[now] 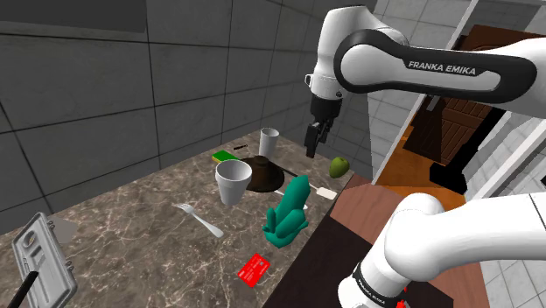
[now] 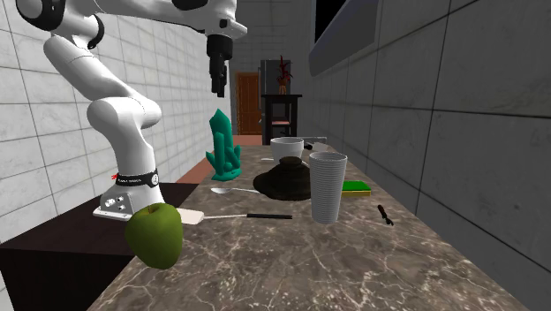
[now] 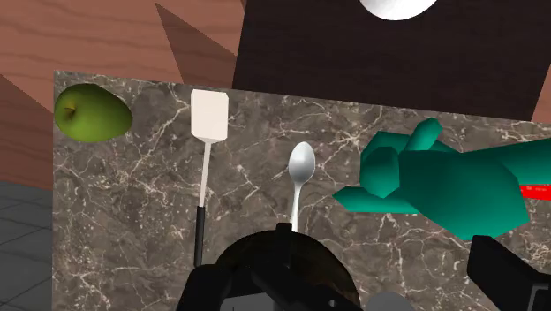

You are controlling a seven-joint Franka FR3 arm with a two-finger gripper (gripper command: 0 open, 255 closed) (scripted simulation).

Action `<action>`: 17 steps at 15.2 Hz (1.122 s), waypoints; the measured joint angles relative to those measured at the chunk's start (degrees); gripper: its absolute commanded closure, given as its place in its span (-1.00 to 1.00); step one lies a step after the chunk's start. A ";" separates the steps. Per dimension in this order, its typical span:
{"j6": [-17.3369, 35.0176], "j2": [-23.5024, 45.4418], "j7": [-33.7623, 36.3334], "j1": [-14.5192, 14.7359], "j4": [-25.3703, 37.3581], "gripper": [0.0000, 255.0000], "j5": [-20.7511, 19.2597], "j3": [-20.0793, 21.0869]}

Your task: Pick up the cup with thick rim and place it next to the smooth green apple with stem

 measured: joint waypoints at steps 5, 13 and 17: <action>3.92 6.01 2.42 0.79 1.18 -1.00 1.45 1.98; 11.99 23.04 7.36 1.94 8.16 -1.00 3.10 6.02; 14.61 31.47 10.08 2.66 12.96 -1.00 3.16 7.96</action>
